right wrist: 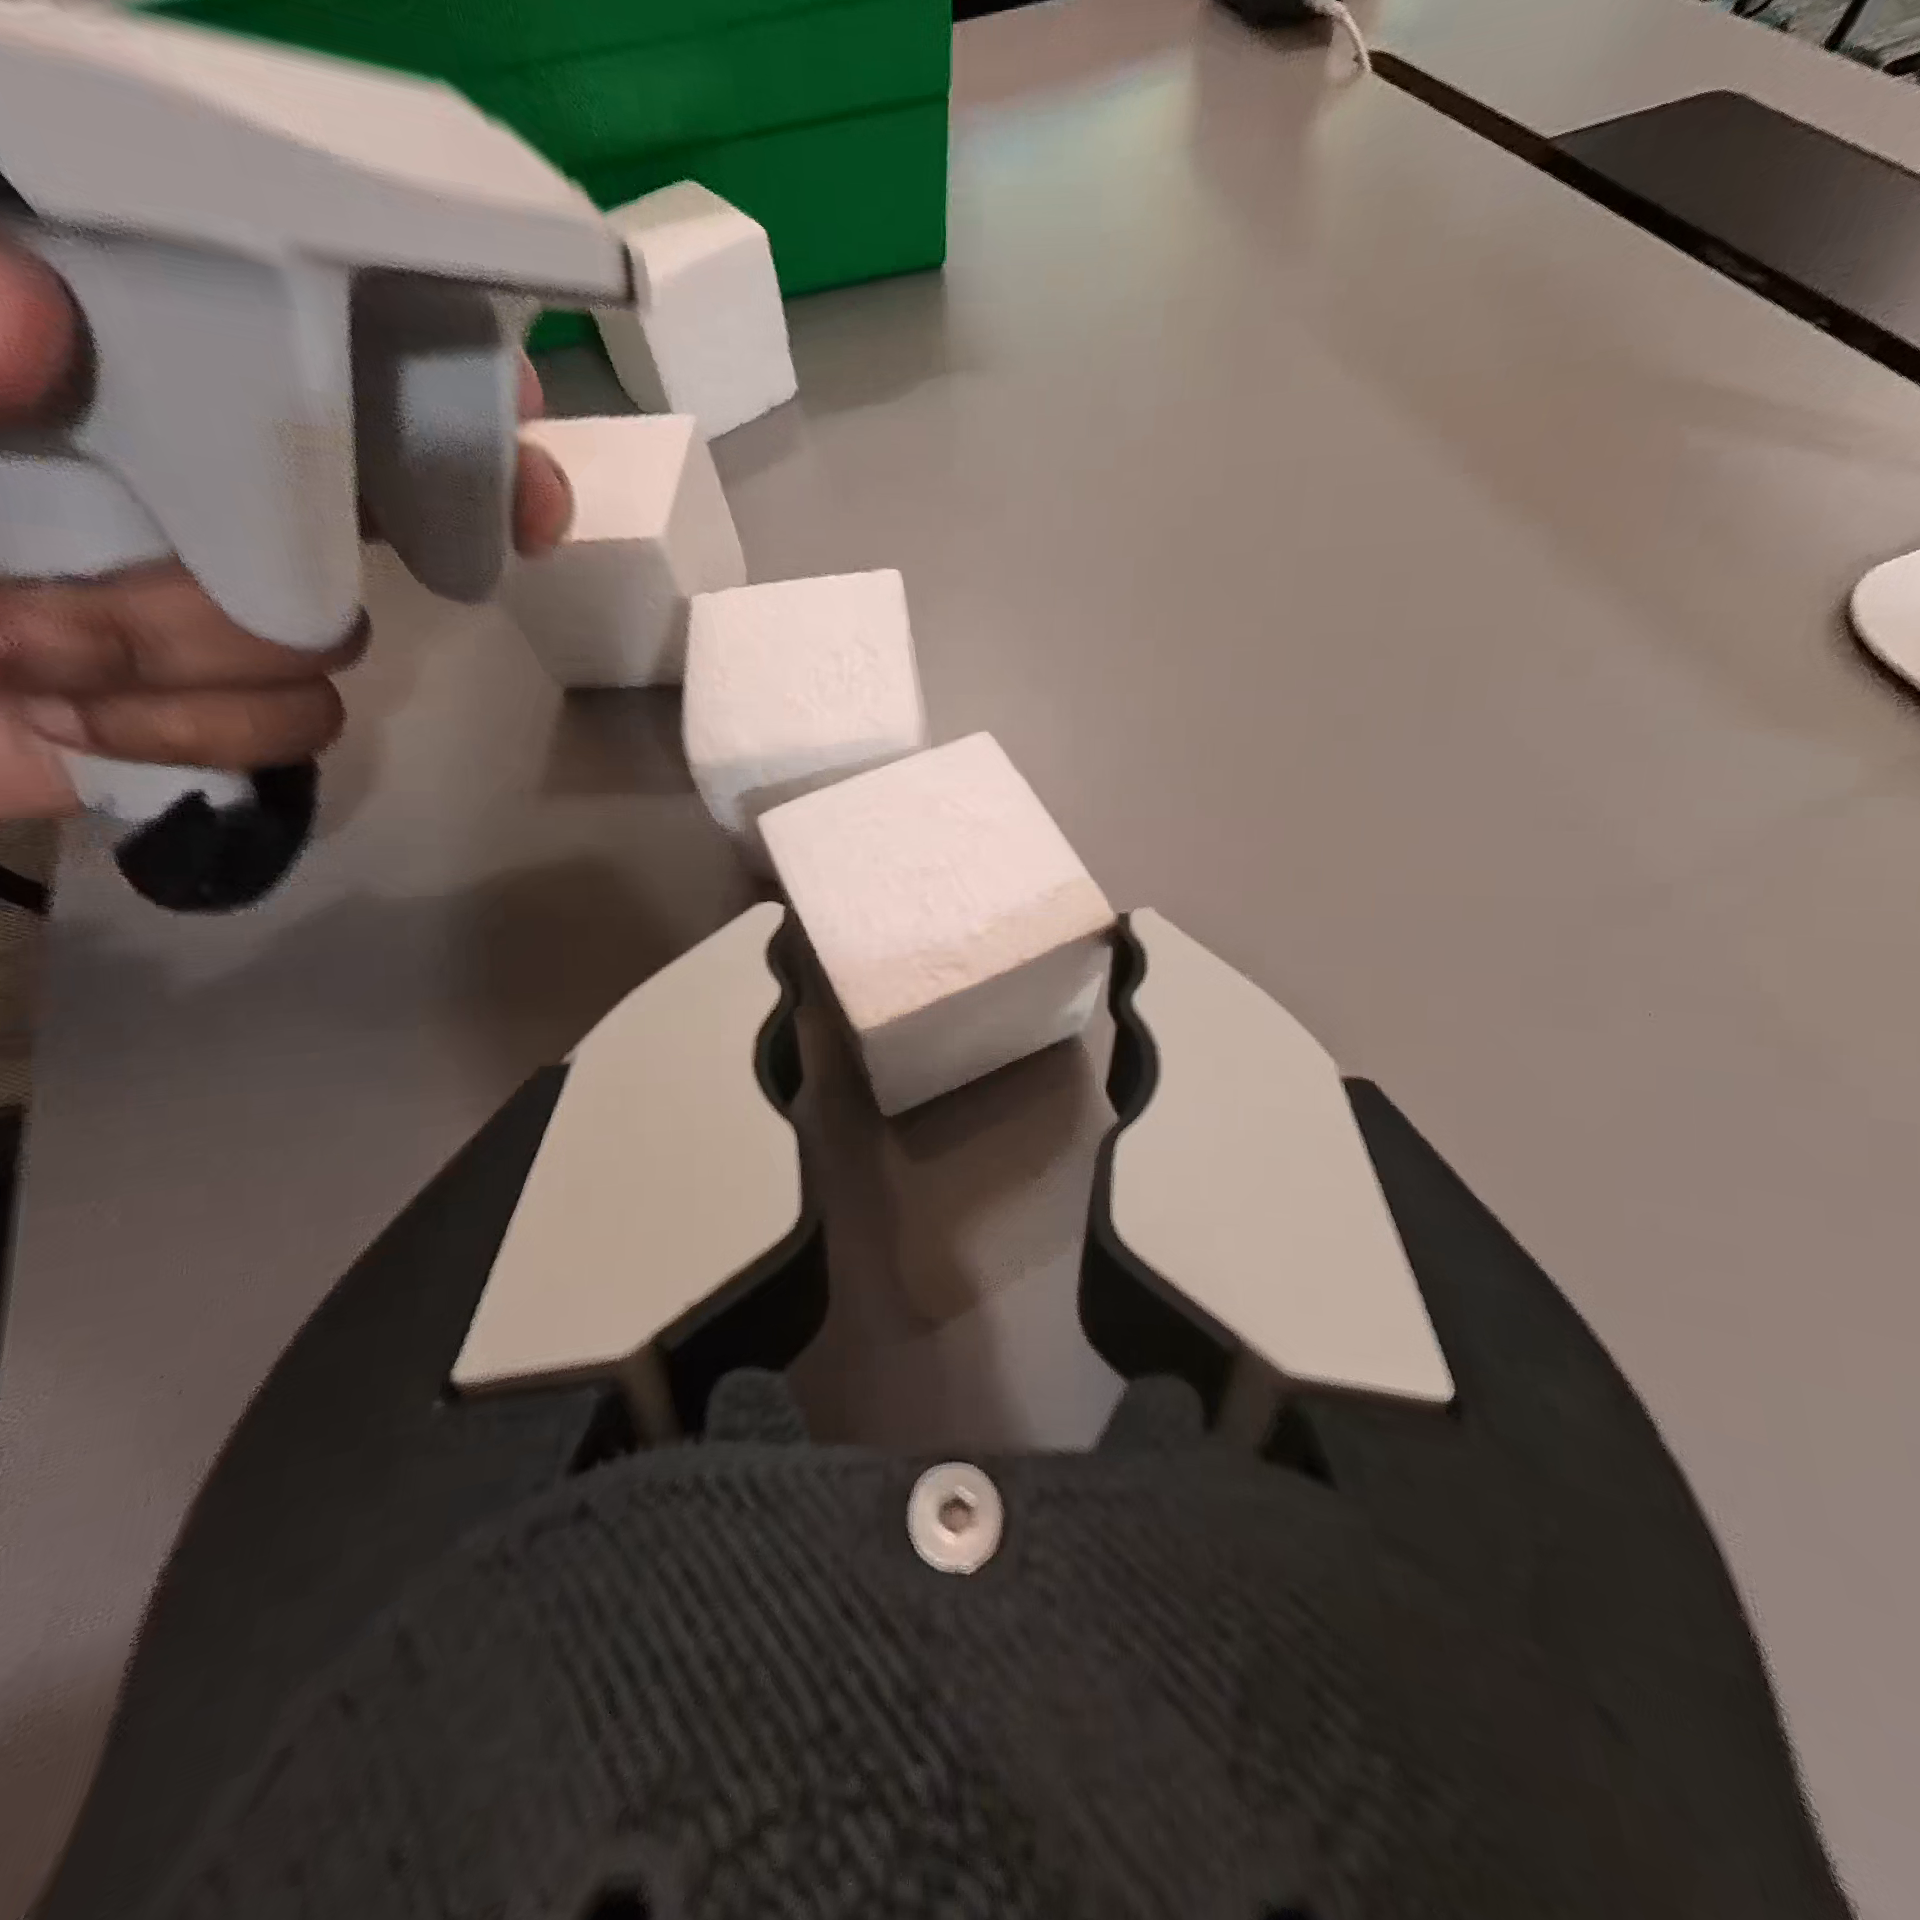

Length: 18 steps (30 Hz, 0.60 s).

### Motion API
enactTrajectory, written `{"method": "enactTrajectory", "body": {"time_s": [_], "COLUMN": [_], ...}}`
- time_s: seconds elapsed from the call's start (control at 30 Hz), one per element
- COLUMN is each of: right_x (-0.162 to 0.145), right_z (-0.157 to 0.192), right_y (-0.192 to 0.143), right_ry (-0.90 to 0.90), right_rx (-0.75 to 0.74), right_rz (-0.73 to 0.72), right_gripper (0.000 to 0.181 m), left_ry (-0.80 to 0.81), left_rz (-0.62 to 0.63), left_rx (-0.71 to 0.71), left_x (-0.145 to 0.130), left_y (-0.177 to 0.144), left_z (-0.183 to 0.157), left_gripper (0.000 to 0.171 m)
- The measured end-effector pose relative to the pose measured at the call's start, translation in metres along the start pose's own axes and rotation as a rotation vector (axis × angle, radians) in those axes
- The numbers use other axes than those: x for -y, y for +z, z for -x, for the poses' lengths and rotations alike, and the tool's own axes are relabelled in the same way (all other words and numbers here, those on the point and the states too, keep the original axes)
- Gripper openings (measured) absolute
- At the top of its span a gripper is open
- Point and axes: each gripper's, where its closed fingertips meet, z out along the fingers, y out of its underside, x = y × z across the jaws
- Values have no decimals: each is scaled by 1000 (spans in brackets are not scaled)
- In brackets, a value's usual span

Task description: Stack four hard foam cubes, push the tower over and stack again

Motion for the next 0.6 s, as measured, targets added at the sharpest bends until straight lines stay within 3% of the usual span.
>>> {"method": "enactTrajectory", "body": {"time_s": [0.17,0.3,0.4,0.6], "right_x": [5,16,9,-18], "right_z": [-3,-34,-52,-69], "right_y": [-33,-92,-129,-136], "right_ry": [9,11,54,148], "right_rx": [-66,-266,-336,-264], "right_rz": [-30,-127,-191,-218], "right_gripper": [57,57,57,57], "left_ry": [35,136,142,149], "left_rz": [22,42,62,192], "left_rx": [-39,-11,-11,-39], "left_x": [-10,-16,-22,-52], "left_y": [2,1,1,10], "left_z": [-20,-24,-30,-38], "left_gripper": [1,0,0,1]}}
